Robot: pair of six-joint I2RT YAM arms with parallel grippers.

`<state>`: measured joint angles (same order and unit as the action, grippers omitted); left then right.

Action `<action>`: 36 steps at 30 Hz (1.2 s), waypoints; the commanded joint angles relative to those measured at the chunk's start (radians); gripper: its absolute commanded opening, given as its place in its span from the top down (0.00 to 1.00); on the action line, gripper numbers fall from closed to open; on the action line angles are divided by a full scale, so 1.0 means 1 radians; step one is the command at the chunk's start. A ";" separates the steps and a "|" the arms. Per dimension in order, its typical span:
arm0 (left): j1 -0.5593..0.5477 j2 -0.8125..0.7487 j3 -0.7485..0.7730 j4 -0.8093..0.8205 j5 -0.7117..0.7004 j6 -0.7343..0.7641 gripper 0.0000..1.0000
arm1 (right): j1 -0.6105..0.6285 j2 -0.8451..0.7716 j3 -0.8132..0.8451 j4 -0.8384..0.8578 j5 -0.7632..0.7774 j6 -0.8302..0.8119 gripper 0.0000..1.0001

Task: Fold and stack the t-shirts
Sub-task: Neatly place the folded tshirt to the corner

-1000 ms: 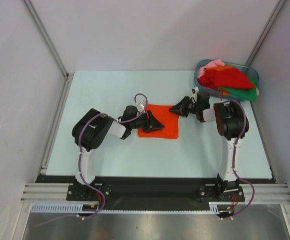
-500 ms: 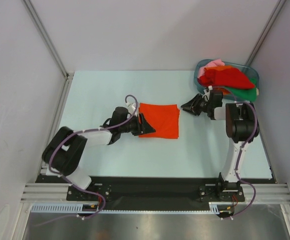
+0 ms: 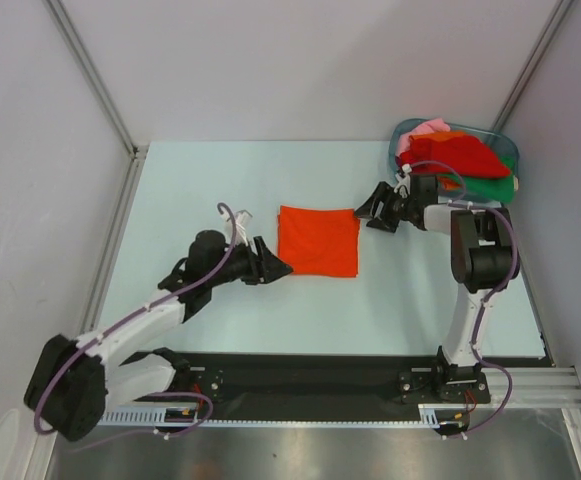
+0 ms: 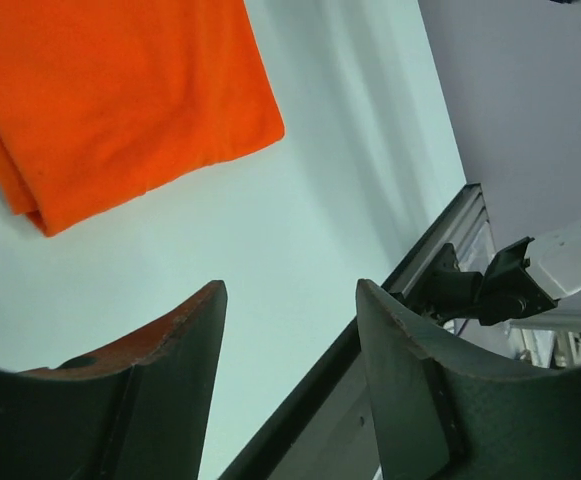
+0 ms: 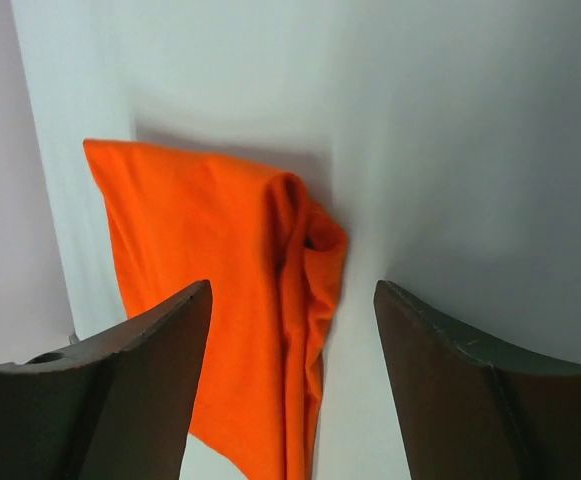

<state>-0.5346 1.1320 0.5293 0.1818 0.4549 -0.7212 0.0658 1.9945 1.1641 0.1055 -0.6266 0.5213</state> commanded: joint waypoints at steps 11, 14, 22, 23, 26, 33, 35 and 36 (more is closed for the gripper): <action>0.163 -0.334 0.067 -0.418 -0.045 0.204 0.35 | 0.081 0.109 0.137 -0.137 -0.018 -0.096 0.25; 0.171 -0.345 0.072 -0.424 -0.032 0.207 0.35 | 0.103 0.124 0.154 -0.148 -0.002 -0.090 0.27; 0.194 -0.356 0.078 -0.432 -0.005 0.221 0.35 | 0.095 0.112 0.166 -0.170 0.099 0.037 0.78; 0.196 -0.363 0.078 -0.432 0.001 0.223 0.35 | 0.088 0.090 0.122 -0.158 0.111 0.057 0.80; 0.199 -0.385 0.074 -0.432 0.014 0.224 0.34 | 0.051 -0.008 0.024 -0.174 0.203 0.127 0.97; 0.200 -0.410 0.035 -0.367 0.113 0.195 0.34 | -0.058 -0.351 -0.349 -0.256 0.532 0.342 1.00; 0.200 -0.417 0.034 -0.366 0.140 0.198 0.34 | -0.141 -0.446 -0.437 -0.302 0.583 0.393 1.00; 0.200 -0.422 0.034 -0.367 0.152 0.198 0.34 | -0.165 -0.535 -0.472 -0.322 0.625 0.404 1.00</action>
<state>-0.3439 0.7338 0.5648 -0.2310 0.5346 -0.5240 -0.0315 1.6112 0.7799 -0.1188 -0.2005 0.8242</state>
